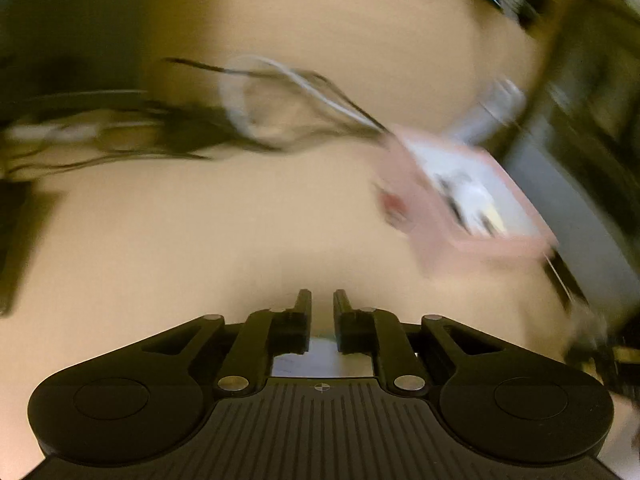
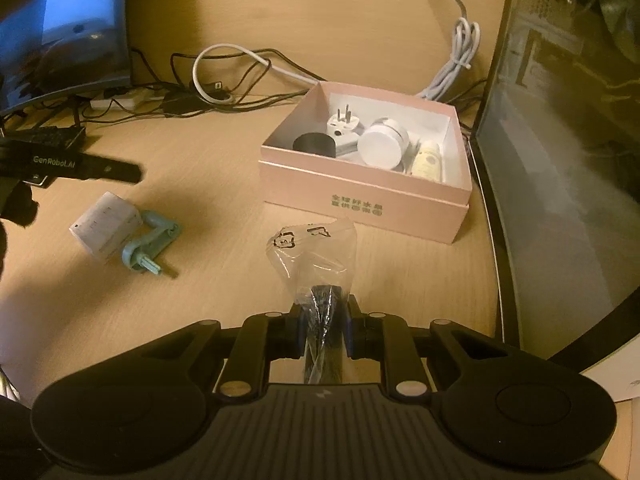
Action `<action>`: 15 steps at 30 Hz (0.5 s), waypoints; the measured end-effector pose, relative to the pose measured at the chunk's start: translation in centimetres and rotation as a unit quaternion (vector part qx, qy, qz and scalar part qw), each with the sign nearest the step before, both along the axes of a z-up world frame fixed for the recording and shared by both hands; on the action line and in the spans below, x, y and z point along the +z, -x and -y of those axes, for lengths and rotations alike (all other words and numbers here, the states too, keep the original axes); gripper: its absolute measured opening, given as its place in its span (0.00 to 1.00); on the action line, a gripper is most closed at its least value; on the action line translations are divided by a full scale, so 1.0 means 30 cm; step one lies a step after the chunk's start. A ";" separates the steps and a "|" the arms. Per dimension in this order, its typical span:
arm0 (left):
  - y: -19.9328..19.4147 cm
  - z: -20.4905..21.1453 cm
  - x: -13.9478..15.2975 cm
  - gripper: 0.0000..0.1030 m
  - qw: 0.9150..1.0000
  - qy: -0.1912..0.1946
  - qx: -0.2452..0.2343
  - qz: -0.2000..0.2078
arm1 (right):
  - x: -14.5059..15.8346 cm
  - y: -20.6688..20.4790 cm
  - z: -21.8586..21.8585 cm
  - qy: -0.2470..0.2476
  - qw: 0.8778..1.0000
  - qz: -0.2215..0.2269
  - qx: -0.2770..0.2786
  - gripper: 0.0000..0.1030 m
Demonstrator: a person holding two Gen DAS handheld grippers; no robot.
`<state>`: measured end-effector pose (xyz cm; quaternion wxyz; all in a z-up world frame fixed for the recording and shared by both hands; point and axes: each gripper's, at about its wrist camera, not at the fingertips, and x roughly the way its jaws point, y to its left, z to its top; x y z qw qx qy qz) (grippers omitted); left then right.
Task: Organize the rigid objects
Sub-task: 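Carry the teal piece with the left gripper while the right carries the earphone bag toward the box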
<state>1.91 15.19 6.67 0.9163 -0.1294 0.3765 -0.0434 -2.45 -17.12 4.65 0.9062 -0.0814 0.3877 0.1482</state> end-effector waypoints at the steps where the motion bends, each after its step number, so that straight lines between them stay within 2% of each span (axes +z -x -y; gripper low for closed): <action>1: 0.003 -0.042 0.003 0.13 1.000 0.009 0.023 -0.003 | -0.005 0.000 -0.005 0.001 1.000 0.000 0.002 0.17; 3: 0.006 -0.097 0.013 0.13 0.999 0.028 0.036 -0.013 | -0.016 -0.007 -0.013 0.002 1.000 -0.001 0.004 0.17; 5: 0.009 -0.076 0.026 0.13 0.999 0.024 -0.013 -0.026 | -0.030 -0.017 -0.021 0.002 1.000 -0.005 0.007 0.17; 7: 0.031 0.000 0.032 0.13 0.998 0.018 -0.054 -0.038 | -0.044 -0.029 -0.026 0.004 1.000 -0.009 0.010 0.17; 9: 0.044 0.097 0.024 0.14 0.994 0.033 -0.091 -0.040 | -0.052 -0.037 -0.034 0.006 1.000 -0.009 0.013 0.17; 10: 0.047 0.137 0.016 0.18 0.993 0.034 -0.100 -0.043 | -0.053 -0.038 -0.038 0.006 1.000 -0.009 0.014 0.17; 15: 0.029 0.268 -0.052 0.18 0.993 -0.041 -0.095 -0.058 | -0.053 -0.035 -0.049 0.008 1.000 -0.007 0.016 0.17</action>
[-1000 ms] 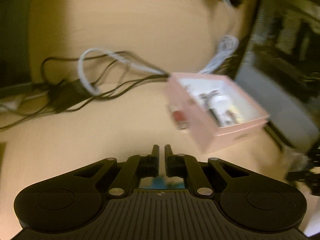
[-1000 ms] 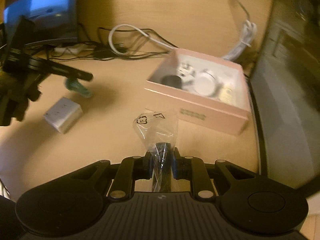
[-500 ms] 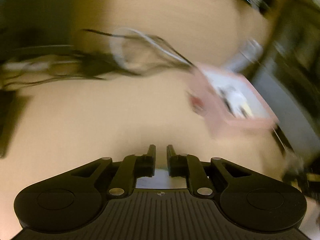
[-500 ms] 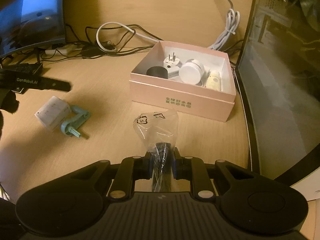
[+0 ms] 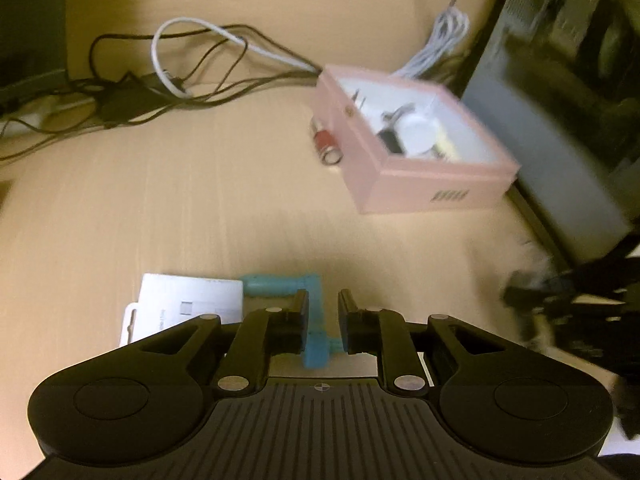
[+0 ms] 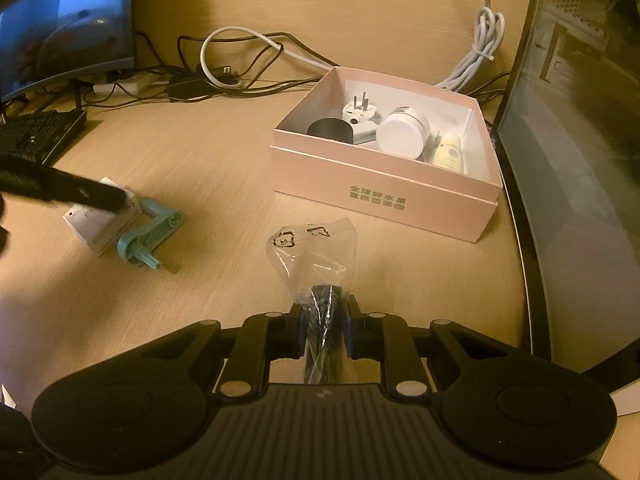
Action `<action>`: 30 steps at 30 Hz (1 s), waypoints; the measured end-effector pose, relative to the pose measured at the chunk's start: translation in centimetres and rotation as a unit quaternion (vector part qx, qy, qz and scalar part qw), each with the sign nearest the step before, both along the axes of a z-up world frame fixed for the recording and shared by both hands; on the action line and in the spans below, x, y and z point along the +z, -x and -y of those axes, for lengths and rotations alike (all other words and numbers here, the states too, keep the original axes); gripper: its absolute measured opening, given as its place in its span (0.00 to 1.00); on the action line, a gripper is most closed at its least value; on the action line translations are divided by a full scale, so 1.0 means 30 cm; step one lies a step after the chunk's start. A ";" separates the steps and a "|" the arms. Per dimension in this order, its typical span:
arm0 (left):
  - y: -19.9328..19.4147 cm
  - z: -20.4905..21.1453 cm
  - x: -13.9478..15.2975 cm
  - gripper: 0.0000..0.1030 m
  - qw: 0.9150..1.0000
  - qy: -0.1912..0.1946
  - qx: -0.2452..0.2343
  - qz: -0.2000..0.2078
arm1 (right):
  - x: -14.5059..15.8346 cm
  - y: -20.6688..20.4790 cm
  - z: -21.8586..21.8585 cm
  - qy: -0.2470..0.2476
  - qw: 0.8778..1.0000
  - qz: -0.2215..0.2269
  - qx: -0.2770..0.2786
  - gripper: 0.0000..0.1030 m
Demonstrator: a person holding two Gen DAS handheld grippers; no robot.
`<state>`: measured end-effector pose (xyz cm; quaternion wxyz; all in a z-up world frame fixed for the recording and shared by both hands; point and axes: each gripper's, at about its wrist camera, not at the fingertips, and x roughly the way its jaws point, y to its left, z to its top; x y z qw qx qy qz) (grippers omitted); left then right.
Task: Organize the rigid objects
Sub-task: 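Carry the teal piece with the left gripper while the right carries the earphone bag toward the box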
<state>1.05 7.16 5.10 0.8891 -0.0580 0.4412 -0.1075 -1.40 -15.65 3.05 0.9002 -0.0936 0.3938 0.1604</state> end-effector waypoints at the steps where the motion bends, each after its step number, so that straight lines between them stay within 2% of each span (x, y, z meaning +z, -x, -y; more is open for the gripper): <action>1: -0.007 0.006 -0.010 0.19 1.000 -0.004 0.001 -0.005 | 0.000 0.002 -0.001 0.001 1.000 0.002 0.000 0.17; 7: -0.037 0.040 -0.076 0.19 0.999 -0.035 0.001 -0.039 | -0.018 0.004 0.006 -0.001 1.000 -0.005 -0.004 0.17; 17: -0.077 0.077 -0.087 0.19 0.999 -0.031 0.013 -0.032 | -0.075 -0.018 0.013 0.007 1.000 -0.023 -0.009 0.17; 19: -0.075 0.076 -0.088 0.19 0.999 -0.029 0.012 -0.029 | -0.084 -0.018 0.019 0.003 1.000 -0.025 -0.010 0.22; 21: -0.071 0.073 -0.090 0.19 0.999 -0.025 0.014 -0.025 | -0.095 -0.013 0.027 -0.005 1.000 -0.028 -0.010 0.38; 24: -0.073 0.073 -0.093 0.18 0.999 -0.020 0.020 -0.018 | -0.110 -0.006 0.038 -0.022 0.999 -0.030 -0.009 0.44; 26: -0.071 0.075 -0.095 0.18 0.999 -0.024 0.019 -0.012 | -0.111 -0.005 0.035 -0.021 0.999 -0.027 -0.008 0.44; 29: -0.058 0.090 -0.099 0.15 0.999 -0.041 0.007 0.004 | -0.108 -0.007 0.029 -0.016 1.000 -0.024 -0.009 0.24; 30: -0.050 0.094 -0.100 0.15 0.999 -0.043 0.000 0.009 | -0.105 -0.009 0.028 -0.014 1.000 -0.025 -0.006 0.22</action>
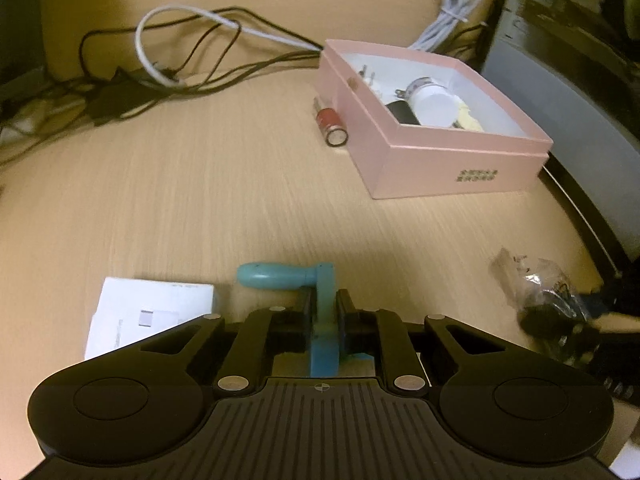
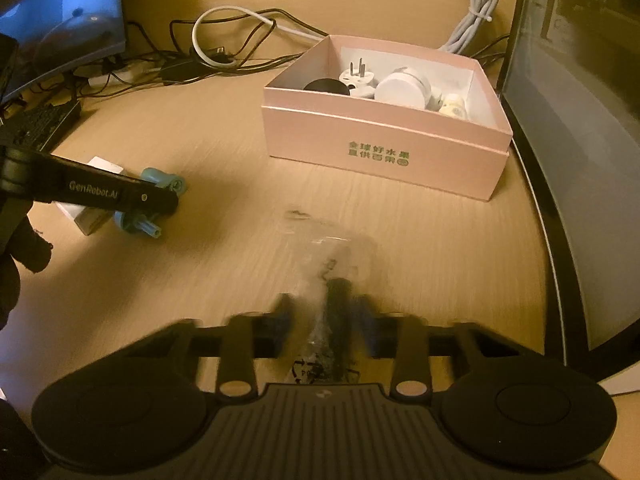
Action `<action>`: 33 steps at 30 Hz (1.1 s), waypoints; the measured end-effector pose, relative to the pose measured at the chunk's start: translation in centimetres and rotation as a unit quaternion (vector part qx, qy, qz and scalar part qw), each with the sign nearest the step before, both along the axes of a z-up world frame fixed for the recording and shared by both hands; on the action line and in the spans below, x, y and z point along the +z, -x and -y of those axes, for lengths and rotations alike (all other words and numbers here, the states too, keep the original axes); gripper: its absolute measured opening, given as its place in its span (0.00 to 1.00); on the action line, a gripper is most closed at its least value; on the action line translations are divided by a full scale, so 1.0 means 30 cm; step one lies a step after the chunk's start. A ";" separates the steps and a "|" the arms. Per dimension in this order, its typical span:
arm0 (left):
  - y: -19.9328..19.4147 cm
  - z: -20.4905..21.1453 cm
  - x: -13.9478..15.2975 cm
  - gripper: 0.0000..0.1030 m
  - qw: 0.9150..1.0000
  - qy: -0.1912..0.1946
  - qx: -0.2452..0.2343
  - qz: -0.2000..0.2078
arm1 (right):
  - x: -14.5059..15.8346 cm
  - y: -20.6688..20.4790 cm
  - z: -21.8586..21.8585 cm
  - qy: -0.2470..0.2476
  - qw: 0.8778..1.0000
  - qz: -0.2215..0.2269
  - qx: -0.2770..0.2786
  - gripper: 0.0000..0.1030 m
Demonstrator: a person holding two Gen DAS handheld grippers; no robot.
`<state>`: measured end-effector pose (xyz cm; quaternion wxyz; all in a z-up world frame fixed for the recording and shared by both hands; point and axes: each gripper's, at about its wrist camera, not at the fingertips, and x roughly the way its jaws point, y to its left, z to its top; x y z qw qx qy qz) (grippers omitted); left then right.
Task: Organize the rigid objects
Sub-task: 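Carry the teal piece with the left gripper while the right carries the earphone bag toward the box, then drop the teal piece into the pink box with the left gripper while the right drops the bag in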
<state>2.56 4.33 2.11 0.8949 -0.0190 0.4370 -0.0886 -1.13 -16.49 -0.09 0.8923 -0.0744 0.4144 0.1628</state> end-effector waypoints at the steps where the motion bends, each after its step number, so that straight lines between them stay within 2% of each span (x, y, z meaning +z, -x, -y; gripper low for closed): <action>1: 0.008 0.004 -0.001 0.14 1.000 0.000 -0.007 0.003 | 0.006 0.001 0.000 0.001 1.000 0.001 0.003 0.21; 3: 0.028 0.015 -0.001 0.14 1.000 0.001 -0.022 0.006 | 0.025 0.009 0.000 0.002 1.000 0.002 0.009 0.17; 11: 0.099 0.071 0.019 0.14 0.996 0.037 -0.084 0.010 | 0.118 0.039 0.032 -0.008 1.000 0.012 0.011 0.17; 16: 0.109 0.086 0.083 0.14 0.993 0.064 -0.098 0.034 | 0.158 0.034 0.066 -0.017 1.000 0.015 0.004 0.17; 18: 0.088 0.085 0.137 0.14 0.990 0.085 -0.100 0.051 | 0.189 0.029 0.079 -0.020 0.999 0.026 -0.001 0.17; 21: 0.015 0.086 0.255 0.14 0.983 0.113 -0.110 0.091 | 0.268 0.003 0.095 -0.031 0.998 0.056 -0.001 0.17; 24: -0.097 0.097 0.410 0.14 0.974 0.120 -0.118 0.153 | 0.397 -0.057 0.086 -0.030 0.993 0.113 0.002 0.17; 26: -0.185 0.105 0.495 0.14 0.967 0.146 -0.113 0.174 | 0.479 -0.120 0.068 -0.021 0.989 0.147 0.001 0.17; 28: -0.308 0.110 0.546 0.15 0.966 0.179 -0.092 0.164 | 0.537 -0.199 0.042 -0.006 0.985 0.175 -0.004 0.17; 29: -0.375 0.121 0.552 0.15 0.969 0.183 -0.081 0.141 | 0.548 -0.240 0.033 0.002 0.984 0.180 -0.008 0.19; 30: -0.432 0.135 0.544 0.15 0.973 0.182 -0.074 0.118 | 0.547 -0.281 0.030 0.010 0.983 0.180 -0.017 0.27; 32: -0.507 0.153 0.499 0.15 0.975 0.187 -0.077 0.093 | 0.524 -0.318 0.033 0.022 0.984 0.172 -0.045 0.42; 33: -0.527 0.154 0.474 0.15 0.976 0.186 -0.077 0.084 | 0.509 -0.316 0.042 0.018 0.985 0.167 -0.049 0.45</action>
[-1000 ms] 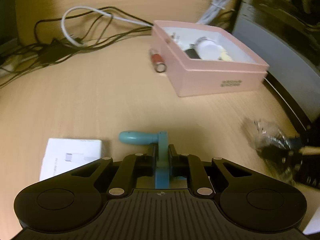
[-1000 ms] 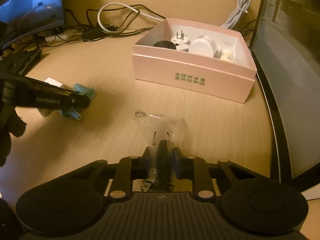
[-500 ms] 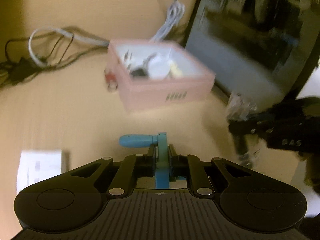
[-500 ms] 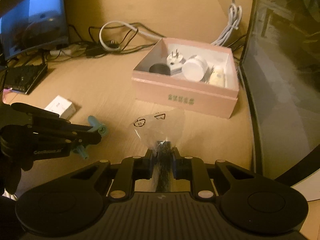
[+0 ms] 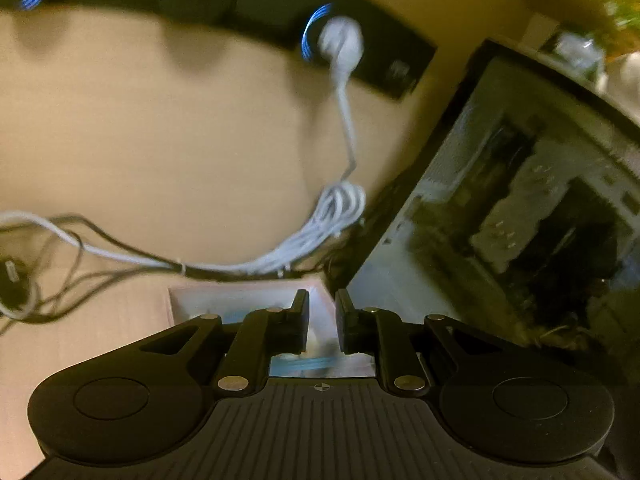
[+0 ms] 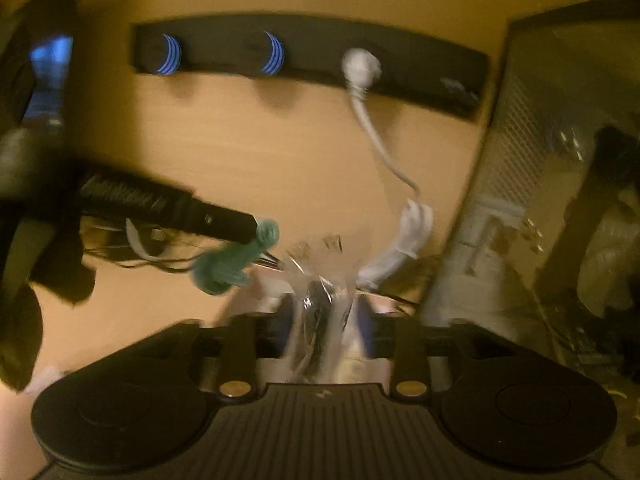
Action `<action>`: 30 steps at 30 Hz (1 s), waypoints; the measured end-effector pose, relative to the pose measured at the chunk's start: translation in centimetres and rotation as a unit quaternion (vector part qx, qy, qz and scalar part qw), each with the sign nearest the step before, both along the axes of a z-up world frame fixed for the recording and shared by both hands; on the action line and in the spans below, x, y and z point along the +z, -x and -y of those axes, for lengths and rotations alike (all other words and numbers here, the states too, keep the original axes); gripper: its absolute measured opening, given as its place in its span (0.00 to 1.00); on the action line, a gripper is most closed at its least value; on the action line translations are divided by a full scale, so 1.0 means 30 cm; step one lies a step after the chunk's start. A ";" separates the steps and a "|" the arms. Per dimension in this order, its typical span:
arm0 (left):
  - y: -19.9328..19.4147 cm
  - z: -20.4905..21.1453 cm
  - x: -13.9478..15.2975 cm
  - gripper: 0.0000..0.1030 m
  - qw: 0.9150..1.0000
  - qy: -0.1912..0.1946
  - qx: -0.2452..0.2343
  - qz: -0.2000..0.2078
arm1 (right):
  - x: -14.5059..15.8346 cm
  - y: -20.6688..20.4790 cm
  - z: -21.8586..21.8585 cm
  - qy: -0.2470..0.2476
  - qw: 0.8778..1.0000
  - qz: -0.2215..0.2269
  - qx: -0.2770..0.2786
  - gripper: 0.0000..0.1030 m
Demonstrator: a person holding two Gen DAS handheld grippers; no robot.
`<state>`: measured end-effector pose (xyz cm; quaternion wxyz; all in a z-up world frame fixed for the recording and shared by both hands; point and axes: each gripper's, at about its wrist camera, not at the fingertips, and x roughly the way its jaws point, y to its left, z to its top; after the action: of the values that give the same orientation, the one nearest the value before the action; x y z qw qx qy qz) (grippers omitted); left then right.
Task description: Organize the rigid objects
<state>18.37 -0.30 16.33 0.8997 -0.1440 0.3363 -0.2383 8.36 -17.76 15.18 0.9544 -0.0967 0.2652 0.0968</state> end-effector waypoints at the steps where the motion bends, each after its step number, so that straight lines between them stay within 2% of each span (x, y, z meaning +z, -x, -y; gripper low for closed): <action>1: -0.017 0.001 -0.029 0.15 1.000 -0.003 0.000 -0.013 | -0.022 0.018 0.011 -0.010 1.000 -0.006 0.005 0.45; 5: -0.065 -0.049 -0.138 0.15 0.998 0.000 -0.002 -0.067 | -0.150 0.106 0.044 -0.022 0.999 -0.042 0.019 0.49; 10: -0.108 -0.197 -0.203 0.15 0.994 -0.014 0.078 -0.070 | -0.283 0.192 0.049 -0.017 0.996 -0.087 0.013 0.49; 13: -0.177 -0.231 -0.295 0.15 0.987 -0.021 0.084 -0.132 | -0.330 0.230 0.043 -0.024 0.994 -0.106 0.013 0.49; 15: -0.204 -0.218 -0.356 0.15 0.984 -0.041 0.079 -0.153 | -0.353 0.253 0.040 -0.022 0.993 -0.112 0.014 0.49; 17: -0.223 -0.196 -0.398 0.15 0.983 -0.066 0.090 -0.148 | -0.365 0.267 0.030 -0.019 0.993 -0.116 0.015 0.49; 20: -0.265 -0.190 -0.443 0.15 0.980 -0.056 0.113 -0.151 | -0.374 0.283 0.031 -0.017 0.992 -0.122 0.017 0.49; 23: -0.307 -0.182 -0.489 0.14 0.979 -0.056 0.100 -0.168 | -0.390 0.290 0.027 -0.009 0.991 -0.131 0.020 0.49; 30: -0.271 -0.170 -0.501 0.13 0.982 -0.065 0.073 -0.159 | -0.415 0.312 0.035 -0.001 0.989 -0.144 0.020 0.49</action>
<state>26.50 4.79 1.29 0.8572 -0.1450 0.4785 -0.1236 -1.00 -18.82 2.73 0.9043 -0.0858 0.3977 0.1295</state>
